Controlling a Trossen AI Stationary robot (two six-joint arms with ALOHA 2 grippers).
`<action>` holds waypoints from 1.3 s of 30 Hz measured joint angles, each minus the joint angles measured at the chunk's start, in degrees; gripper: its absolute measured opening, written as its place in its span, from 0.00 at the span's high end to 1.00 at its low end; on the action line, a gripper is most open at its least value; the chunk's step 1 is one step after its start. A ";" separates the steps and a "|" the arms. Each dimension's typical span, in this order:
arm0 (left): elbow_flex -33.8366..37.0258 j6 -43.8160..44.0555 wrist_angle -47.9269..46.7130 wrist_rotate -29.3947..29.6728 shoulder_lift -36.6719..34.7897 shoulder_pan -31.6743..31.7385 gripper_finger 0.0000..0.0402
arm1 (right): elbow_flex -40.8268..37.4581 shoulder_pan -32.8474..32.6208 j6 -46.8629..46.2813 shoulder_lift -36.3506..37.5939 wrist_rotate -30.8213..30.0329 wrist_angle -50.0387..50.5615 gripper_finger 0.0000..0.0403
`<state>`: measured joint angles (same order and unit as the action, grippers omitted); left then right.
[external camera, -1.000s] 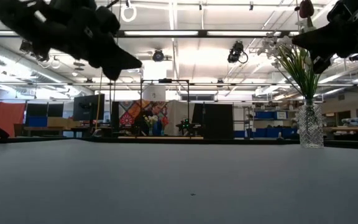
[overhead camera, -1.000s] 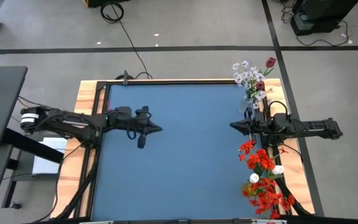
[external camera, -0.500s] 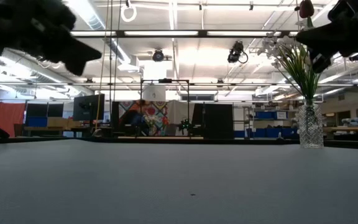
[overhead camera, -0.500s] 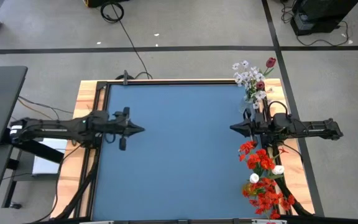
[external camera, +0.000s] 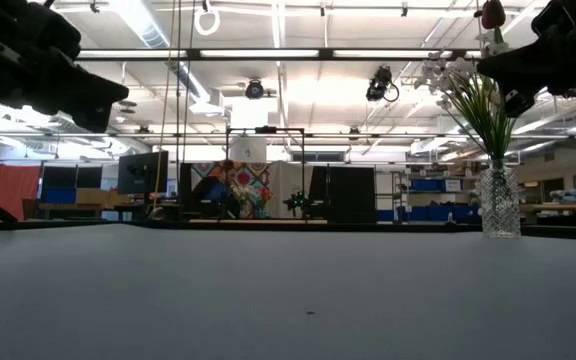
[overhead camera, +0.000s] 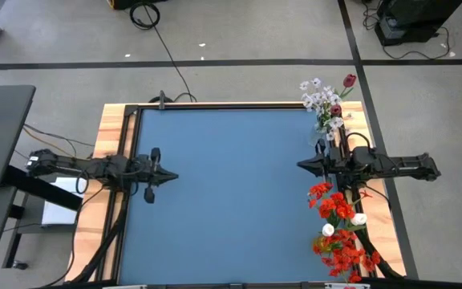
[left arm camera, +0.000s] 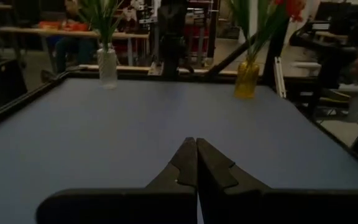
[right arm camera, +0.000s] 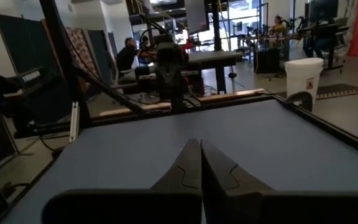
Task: Sort flowers into vase by color
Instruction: Return to Home Position
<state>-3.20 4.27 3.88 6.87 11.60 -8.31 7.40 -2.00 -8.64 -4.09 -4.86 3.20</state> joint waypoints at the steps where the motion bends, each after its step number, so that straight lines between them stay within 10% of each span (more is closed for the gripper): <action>1: 0.00 -0.28 -1.09 0.12 -1.07 -0.26 1.00 | 0.00 0.00 -0.15 0.61 0.00 0.36 1.00; 30: -0.11 -5.35 -10.53 1.47 -11.28 -0.29 0.99 | -7.04 -0.31 -3.81 2.90 -1.35 -9.27 0.99; 39: -0.13 -4.51 -11.35 -7.45 -11.26 5.83 0.98 | -7.04 -0.30 -3.27 2.90 -1.05 -9.59 0.98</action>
<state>-3.33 -0.23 -7.47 -0.58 0.34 -2.48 0.36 -2.30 -11.90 -1.19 -5.91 -6.39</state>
